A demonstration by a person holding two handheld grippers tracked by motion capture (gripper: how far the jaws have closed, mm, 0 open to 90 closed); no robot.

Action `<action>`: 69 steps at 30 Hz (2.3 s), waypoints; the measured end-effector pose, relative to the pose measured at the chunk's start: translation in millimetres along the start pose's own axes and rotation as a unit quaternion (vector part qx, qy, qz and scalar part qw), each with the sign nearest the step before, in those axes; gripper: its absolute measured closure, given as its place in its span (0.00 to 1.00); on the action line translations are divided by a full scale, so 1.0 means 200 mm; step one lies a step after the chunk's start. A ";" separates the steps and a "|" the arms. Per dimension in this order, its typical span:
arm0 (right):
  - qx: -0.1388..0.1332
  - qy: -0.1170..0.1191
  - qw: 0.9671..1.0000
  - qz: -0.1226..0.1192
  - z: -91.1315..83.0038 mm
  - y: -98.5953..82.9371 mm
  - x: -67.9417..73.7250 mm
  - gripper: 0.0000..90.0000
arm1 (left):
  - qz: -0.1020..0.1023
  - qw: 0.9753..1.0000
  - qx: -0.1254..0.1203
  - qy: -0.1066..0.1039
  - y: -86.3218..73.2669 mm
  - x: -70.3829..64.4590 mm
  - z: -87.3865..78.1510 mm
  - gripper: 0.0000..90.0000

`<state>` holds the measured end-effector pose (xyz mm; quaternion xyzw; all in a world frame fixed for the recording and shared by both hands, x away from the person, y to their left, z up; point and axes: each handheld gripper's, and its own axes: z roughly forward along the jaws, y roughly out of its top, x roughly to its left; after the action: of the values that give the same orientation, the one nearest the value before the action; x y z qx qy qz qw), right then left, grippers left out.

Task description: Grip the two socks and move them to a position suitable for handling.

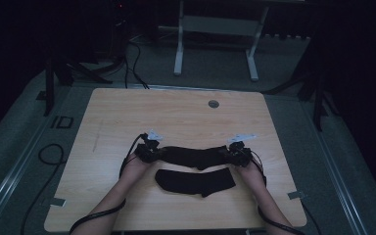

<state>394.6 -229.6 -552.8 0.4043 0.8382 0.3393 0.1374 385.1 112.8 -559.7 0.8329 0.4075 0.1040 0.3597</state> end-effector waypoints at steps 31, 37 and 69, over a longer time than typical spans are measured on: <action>0.028 0.016 0.999 -0.037 -0.25 -0.16 0.16 0.39 | 0.028 0.999 -0.006 -0.044 -0.22 -0.19 -0.32 0.49; 0.045 0.028 0.999 -0.004 -0.22 -0.21 0.14 0.45 | 0.011 0.999 0.007 -0.044 -0.26 -0.20 -0.28 0.51; -0.045 0.004 0.999 0.001 -0.41 0.05 0.08 0.96 | 0.019 0.999 -0.043 -0.008 0.00 -0.14 -0.39 0.96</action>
<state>348.6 -250.6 -486.2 0.3969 0.8223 0.3785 0.1518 330.6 132.8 -499.8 0.8252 0.3835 0.1215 0.3964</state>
